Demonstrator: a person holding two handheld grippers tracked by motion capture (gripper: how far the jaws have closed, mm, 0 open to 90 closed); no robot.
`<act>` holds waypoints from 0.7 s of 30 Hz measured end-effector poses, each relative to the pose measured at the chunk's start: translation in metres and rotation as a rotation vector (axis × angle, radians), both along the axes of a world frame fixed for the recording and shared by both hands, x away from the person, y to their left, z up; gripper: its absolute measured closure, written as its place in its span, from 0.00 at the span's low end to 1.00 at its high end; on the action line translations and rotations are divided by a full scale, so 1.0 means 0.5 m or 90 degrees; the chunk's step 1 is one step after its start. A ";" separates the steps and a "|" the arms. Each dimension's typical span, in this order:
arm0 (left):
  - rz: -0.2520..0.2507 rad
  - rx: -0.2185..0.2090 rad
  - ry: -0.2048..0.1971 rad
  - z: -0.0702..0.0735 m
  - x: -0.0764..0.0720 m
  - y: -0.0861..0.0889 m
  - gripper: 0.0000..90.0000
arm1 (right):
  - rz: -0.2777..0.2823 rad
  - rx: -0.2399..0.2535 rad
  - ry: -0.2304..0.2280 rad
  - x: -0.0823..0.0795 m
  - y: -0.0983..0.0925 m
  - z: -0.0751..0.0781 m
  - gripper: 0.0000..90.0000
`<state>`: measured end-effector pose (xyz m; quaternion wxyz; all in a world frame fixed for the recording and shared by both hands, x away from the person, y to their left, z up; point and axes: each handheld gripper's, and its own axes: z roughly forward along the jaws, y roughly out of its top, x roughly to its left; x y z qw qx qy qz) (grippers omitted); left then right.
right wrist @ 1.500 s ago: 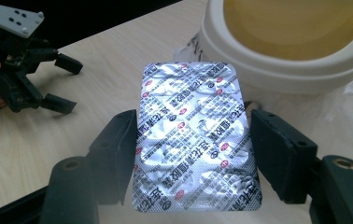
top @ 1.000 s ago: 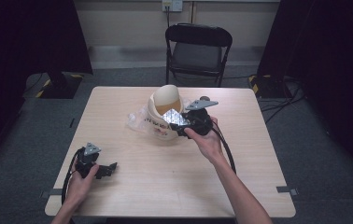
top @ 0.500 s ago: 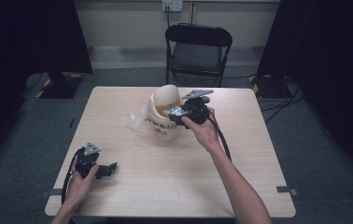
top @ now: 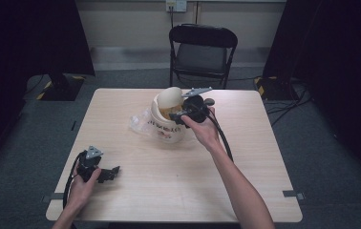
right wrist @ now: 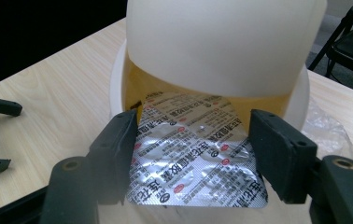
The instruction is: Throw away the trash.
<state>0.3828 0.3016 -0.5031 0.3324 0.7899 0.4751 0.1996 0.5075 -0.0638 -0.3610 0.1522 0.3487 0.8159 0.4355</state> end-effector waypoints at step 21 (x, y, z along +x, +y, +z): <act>0.000 0.000 0.000 0.000 0.000 0.000 0.00 | -0.020 0.031 0.011 0.014 0.001 0.000 0.33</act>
